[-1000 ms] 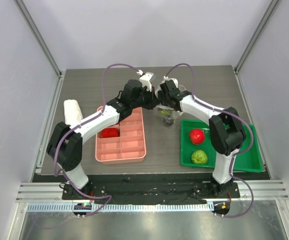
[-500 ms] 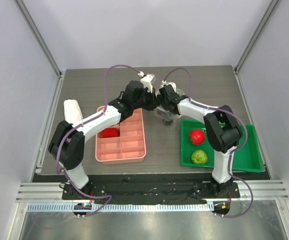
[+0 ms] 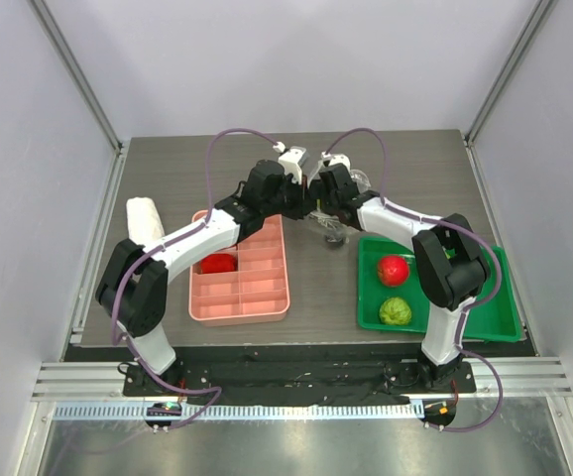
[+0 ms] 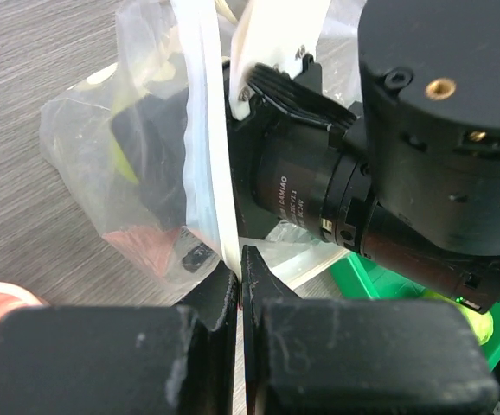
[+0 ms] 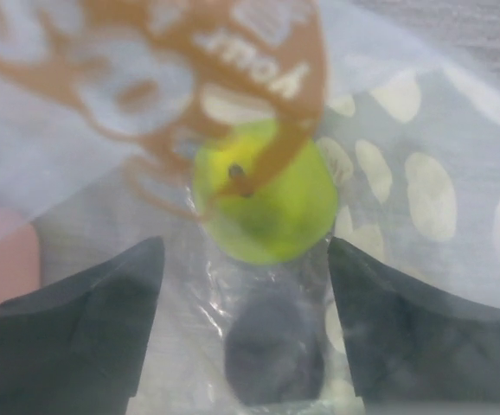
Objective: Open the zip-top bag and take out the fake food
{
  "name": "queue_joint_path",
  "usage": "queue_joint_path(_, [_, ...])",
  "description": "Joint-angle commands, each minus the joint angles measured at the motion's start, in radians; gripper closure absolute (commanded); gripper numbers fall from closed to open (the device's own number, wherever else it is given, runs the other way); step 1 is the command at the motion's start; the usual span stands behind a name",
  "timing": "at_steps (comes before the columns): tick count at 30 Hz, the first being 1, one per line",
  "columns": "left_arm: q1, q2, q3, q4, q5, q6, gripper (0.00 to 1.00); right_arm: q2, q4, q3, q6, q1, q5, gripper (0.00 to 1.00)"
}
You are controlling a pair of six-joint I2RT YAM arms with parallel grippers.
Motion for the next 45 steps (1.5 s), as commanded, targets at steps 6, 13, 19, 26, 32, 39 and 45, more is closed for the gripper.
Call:
queue_joint_path(6, [-0.001,0.010,0.010,0.021,-0.003,0.002,1.00,0.060,0.141,0.085,-0.091,0.008,0.055,0.14])
queue_joint_path(13, [-0.003,0.026,0.007,0.018,-0.007,0.006,1.00,0.145,0.182,0.130,-0.132,0.008,0.075,0.16])
queue_joint_path(19, [-0.001,0.037,0.007,0.014,-0.052,-0.003,1.00,0.122,0.224,0.088,-0.150,0.007,0.086,0.58])
queue_joint_path(26, [0.009,0.044,0.007,0.032,-0.127,-0.112,1.00,-0.024,0.184,0.026,-0.125,0.008,0.023,0.99])
queue_joint_path(32, [0.011,0.026,0.007,0.041,-0.136,-0.110,1.00,-0.192,0.185,-0.073,-0.091,0.010,0.003,0.99])
queue_joint_path(39, [-0.001,0.029,-0.024,0.080,-0.082,-0.110,1.00,-0.242,0.101,0.001,0.010,0.010,0.021,0.99])
queue_joint_path(45, [-0.011,0.023,-0.026,0.066,-0.089,-0.103,1.00,-0.262,0.027,0.050,0.237,-0.018,-0.066,0.98])
